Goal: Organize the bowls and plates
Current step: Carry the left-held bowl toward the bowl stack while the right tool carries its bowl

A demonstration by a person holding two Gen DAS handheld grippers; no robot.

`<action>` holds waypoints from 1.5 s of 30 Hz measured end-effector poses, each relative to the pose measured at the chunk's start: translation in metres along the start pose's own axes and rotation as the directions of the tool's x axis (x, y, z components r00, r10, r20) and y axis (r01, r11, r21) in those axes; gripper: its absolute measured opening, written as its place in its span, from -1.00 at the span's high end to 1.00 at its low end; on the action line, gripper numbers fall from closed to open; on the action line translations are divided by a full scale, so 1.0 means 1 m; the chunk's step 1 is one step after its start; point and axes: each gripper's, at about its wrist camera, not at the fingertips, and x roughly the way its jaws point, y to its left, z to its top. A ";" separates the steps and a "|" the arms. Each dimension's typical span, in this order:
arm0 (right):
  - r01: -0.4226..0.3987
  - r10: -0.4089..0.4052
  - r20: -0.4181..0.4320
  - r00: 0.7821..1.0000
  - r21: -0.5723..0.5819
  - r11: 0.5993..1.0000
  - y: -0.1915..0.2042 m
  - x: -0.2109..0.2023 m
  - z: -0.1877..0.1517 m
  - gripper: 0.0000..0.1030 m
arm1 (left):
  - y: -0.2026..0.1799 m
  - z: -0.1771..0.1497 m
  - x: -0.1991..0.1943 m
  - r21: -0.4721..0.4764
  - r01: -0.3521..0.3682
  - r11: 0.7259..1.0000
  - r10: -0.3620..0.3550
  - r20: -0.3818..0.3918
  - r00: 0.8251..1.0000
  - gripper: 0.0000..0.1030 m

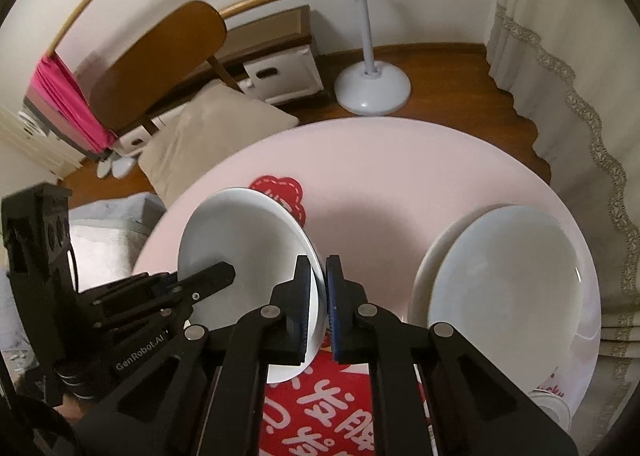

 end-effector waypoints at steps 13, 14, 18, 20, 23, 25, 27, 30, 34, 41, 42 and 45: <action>-0.080 0.073 0.115 0.991 0.061 0.995 -0.044 -0.079 -0.001 0.85 | -0.082 0.003 -0.043 0.086 0.028 0.996 -0.038 0.116 0.993 0.88; -0.079 0.070 0.122 0.990 0.067 0.995 -0.049 -0.083 -0.001 0.85 | -0.091 0.003 -0.039 0.099 0.033 0.995 -0.044 0.113 0.993 0.88; -0.070 0.054 0.142 0.988 0.108 0.992 -0.079 -0.098 -0.004 0.85 | -0.122 0.001 -0.020 0.130 0.046 0.990 -0.058 0.092 0.994 0.88; -0.065 0.045 0.147 0.988 0.135 0.989 -0.096 -0.102 -0.007 0.85 | -0.138 0.002 -0.010 0.148 0.048 0.988 -0.059 0.076 0.995 0.88; -0.065 0.039 0.141 0.989 0.182 0.981 -0.119 -0.102 -0.011 0.85 | -0.159 0.010 0.010 0.165 0.039 0.986 -0.048 0.054 0.997 0.88; -0.073 0.045 0.137 0.990 0.210 0.975 -0.132 -0.100 -0.013 0.85 | -0.169 0.013 0.018 0.167 0.030 0.986 -0.038 0.045 0.998 0.88; -0.082 0.051 0.136 0.989 0.233 0.969 -0.142 -0.098 -0.015 0.85 | -0.176 0.017 0.025 0.163 0.023 0.986 -0.031 0.041 0.999 0.88; -0.086 0.054 0.134 0.989 0.247 0.965 -0.150 -0.096 -0.018 0.85 | -0.187 0.019 0.035 0.166 0.008 0.986 -0.013 0.032 0.999 0.88; -0.091 0.060 0.125 0.990 0.256 0.962 -0.157 -0.092 -0.019 0.85 | -0.195 0.021 0.040 0.169 -0.006 0.986 0.003 0.019 1.000 0.88; -0.090 0.064 0.105 0.992 0.265 0.960 -0.164 -0.082 -0.021 0.85 | -0.198 0.021 0.042 0.176 -0.020 0.984 0.020 0.001 1.000 0.88; -0.088 0.062 0.102 0.993 0.265 0.960 -0.164 -0.080 -0.020 0.85 | -0.197 0.021 0.042 0.177 -0.022 0.984 0.022 -0.003 1.000 0.88; -0.078 0.055 0.093 0.994 0.268 0.960 -0.164 -0.077 -0.021 0.85 | -0.198 0.022 0.045 0.179 -0.028 0.983 0.031 -0.018 0.999 0.88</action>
